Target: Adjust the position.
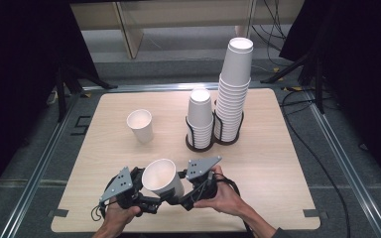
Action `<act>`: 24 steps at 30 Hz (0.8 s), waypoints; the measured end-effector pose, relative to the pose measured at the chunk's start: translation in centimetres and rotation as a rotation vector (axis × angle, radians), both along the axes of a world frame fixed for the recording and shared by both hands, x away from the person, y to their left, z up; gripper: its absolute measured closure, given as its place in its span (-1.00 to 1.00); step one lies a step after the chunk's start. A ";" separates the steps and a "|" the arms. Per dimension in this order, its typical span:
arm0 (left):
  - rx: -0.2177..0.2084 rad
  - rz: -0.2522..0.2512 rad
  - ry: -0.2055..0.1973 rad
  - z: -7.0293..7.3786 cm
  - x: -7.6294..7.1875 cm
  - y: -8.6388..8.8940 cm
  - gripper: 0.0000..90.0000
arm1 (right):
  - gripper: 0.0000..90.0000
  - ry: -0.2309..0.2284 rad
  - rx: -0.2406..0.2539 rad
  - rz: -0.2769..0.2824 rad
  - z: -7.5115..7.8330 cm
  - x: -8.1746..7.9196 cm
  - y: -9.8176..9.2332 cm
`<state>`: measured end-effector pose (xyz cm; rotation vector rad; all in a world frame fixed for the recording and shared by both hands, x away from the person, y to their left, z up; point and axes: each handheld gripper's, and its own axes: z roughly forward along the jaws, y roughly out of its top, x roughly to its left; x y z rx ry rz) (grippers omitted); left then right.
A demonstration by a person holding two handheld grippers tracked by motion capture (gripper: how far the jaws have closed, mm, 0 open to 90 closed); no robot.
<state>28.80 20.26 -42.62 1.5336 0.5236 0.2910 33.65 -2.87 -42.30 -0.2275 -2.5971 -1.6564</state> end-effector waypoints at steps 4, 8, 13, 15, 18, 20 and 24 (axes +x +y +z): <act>0.005 0.000 -0.005 0.0 0.0 0.1 -0.73 | -0.48 0.002 -0.006 0.007 -0.2 0.0 0.3; 0.011 -0.006 0.002 0.1 0.0 0.1 -0.69 | -0.48 0.007 -0.010 0.006 -0.3 0.0 0.3; 0.021 -0.003 -0.001 0.1 0.0 0.1 -0.66 | -0.52 0.034 -0.012 0.001 -0.5 0.1 0.2; 0.013 0.006 -0.008 0.2 0.0 0.3 -0.66 | -0.58 0.021 -0.027 0.001 -0.5 0.2 0.0; 0.018 0.024 -0.017 0.4 0.1 0.6 -0.65 | -0.60 0.040 -0.030 -0.020 -0.6 0.1 -0.6; 0.032 0.046 -0.020 0.5 0.3 0.9 -0.65 | -0.60 0.040 -0.036 -0.026 -0.5 0.1 -0.9; 0.049 0.090 -0.011 0.4 0.6 1.5 -0.65 | -0.59 -0.006 -0.058 -0.077 -0.3 0.4 -2.1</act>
